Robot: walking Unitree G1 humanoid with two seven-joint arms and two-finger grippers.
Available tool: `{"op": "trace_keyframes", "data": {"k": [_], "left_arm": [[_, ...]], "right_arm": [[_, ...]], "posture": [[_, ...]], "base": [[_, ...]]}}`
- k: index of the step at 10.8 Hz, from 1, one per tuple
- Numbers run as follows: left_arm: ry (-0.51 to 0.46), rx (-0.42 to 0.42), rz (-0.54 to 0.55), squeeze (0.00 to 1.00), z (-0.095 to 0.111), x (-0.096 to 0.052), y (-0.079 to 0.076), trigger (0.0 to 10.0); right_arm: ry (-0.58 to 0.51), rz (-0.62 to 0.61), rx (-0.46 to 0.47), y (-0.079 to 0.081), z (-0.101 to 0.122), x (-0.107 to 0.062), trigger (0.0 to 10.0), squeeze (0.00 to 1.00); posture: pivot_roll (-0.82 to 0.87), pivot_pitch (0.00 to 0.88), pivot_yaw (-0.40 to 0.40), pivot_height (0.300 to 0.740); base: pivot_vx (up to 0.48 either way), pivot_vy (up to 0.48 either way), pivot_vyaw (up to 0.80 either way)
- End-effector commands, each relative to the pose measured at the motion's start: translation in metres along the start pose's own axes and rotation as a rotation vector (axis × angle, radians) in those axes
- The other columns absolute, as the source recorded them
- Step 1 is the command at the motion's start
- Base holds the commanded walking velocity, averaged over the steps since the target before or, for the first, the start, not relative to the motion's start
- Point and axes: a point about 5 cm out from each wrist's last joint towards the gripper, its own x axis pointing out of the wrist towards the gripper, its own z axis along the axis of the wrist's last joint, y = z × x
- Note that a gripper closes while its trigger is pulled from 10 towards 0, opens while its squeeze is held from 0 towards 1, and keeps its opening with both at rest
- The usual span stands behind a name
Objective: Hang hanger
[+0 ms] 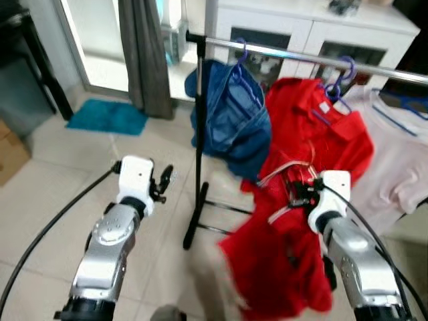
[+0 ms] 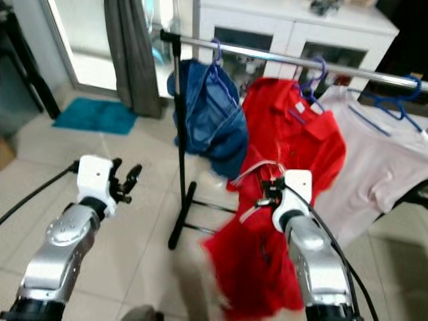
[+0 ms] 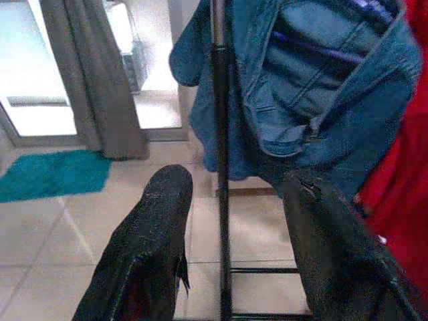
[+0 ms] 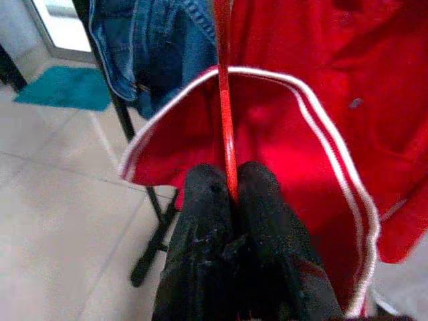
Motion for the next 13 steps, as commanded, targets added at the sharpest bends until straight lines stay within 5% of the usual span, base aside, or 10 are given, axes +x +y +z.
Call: {"op": "trace_keyframes", "data": {"k": [1,5,9,13], "left_arm": [[-0.009,0.019,-0.012,0.00,0.003,0.001,-0.005,10.0],[-0.010,0.049,-0.031,0.00,0.004,0.002,-0.008,10.0],[-0.070,0.036,-0.051,0.00,0.013,0.004,-0.009,10.0],[-0.074,0.041,-0.089,0.00,0.013,0.003,-0.011,10.0]], "right_arm": [[-0.042,-0.010,-0.025,-0.004,0.011,0.001,10.0,0.00],[-0.037,0.005,-0.046,0.000,0.012,0.003,10.0,0.00],[-0.054,0.055,-0.012,0.008,0.014,0.004,10.0,0.00],[-0.070,0.058,-0.080,0.013,0.016,0.007,10.0,0.00]], "posture": [[0.06,0.019,-0.052,0.740],[0.06,0.020,-0.052,0.740],[0.06,0.015,-0.052,0.740],[0.06,0.014,-0.044,0.740]], "base": [[0.000,-0.480,0.00],[0.000,-0.480,0.00],[0.000,0.000,0.00],[0.353,0.000,0.29]]}}
